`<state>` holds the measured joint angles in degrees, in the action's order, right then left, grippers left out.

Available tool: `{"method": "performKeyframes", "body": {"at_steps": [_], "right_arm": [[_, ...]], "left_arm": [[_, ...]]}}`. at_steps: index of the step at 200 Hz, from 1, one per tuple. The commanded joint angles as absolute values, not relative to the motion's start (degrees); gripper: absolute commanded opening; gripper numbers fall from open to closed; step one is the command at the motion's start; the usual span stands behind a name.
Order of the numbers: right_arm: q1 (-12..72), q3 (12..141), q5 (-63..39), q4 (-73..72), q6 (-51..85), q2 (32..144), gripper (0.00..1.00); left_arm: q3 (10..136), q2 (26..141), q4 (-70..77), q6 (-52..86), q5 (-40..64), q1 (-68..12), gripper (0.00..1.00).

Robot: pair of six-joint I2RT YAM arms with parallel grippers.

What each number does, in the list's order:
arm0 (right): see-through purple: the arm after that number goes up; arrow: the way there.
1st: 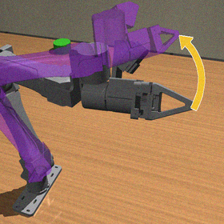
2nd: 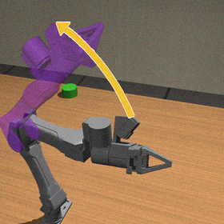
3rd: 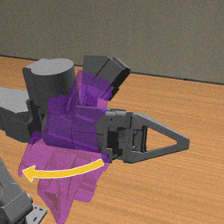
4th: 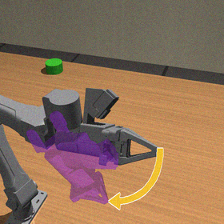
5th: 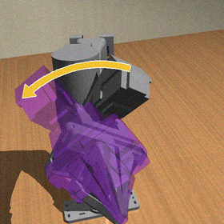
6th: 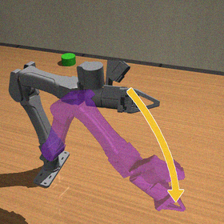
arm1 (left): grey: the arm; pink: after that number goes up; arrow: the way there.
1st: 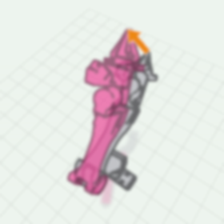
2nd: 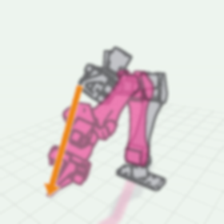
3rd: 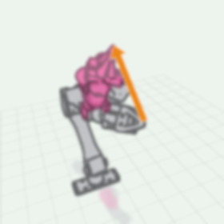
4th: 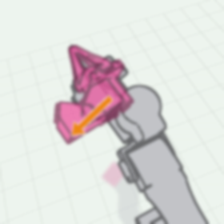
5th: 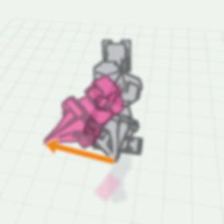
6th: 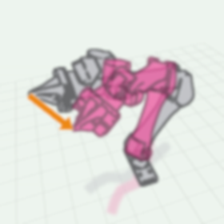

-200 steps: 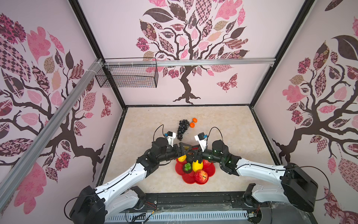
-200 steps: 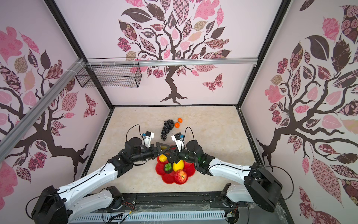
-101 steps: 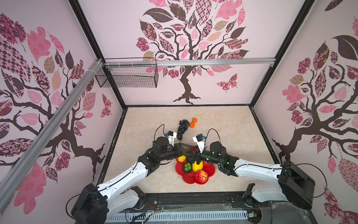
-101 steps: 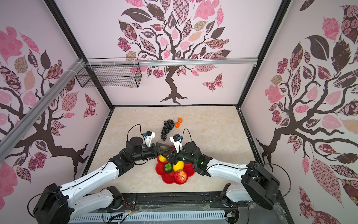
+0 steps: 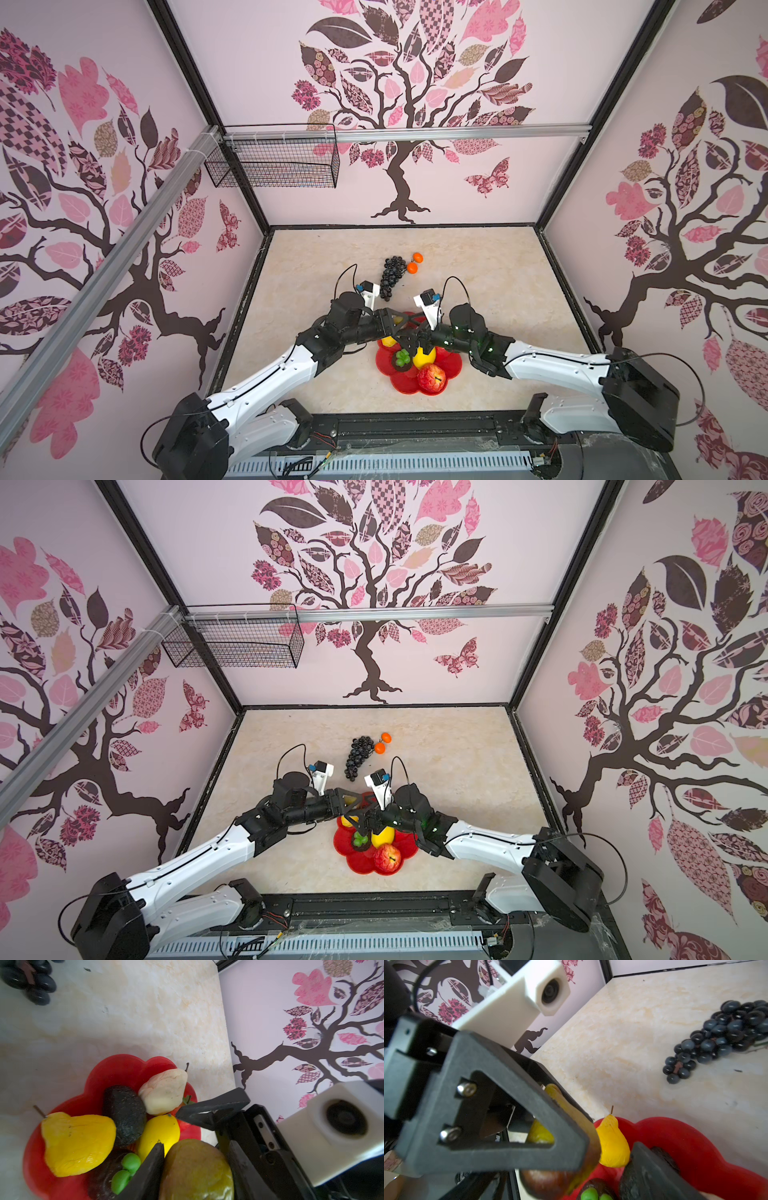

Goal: Arrange fruit in a fruit bowl
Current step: Place the fruit in the fruit bowl.

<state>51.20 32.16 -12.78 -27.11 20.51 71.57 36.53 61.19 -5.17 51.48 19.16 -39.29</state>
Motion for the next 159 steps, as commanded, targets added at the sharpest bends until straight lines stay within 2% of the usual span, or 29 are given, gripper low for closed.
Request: {"method": "performKeyframes", "body": {"at_steps": [1, 39, 59, 82, 159], "right_arm": [[51.2, 32.1, -7.3, -16.6, 15.4, 64.0, 0.99], [51.1, 28.0, 4.3, -8.4, 13.6, 54.0, 1.0], [51.1, 25.9, 8.6, -6.1, 14.9, 49.9, 1.0], [51.1, 22.6, 7.5, -8.5, 17.2, 46.1, 1.0], [51.1, 18.8, 7.9, -10.0, 20.7, 40.9, 1.0]], "left_arm": [[40.4, 59.1, -14.1, 43.0, 13.6, -39.5, 0.48], [42.9, 60.9, -22.7, 34.0, 8.4, -39.8, 0.46], [45.1, 63.9, -23.6, 30.6, 3.6, -42.4, 0.48], [49.2, 70.2, -23.3, 27.3, 0.0, -46.2, 0.48], [60.7, 89.0, -22.0, 22.4, -3.1, -47.5, 0.47]]}}
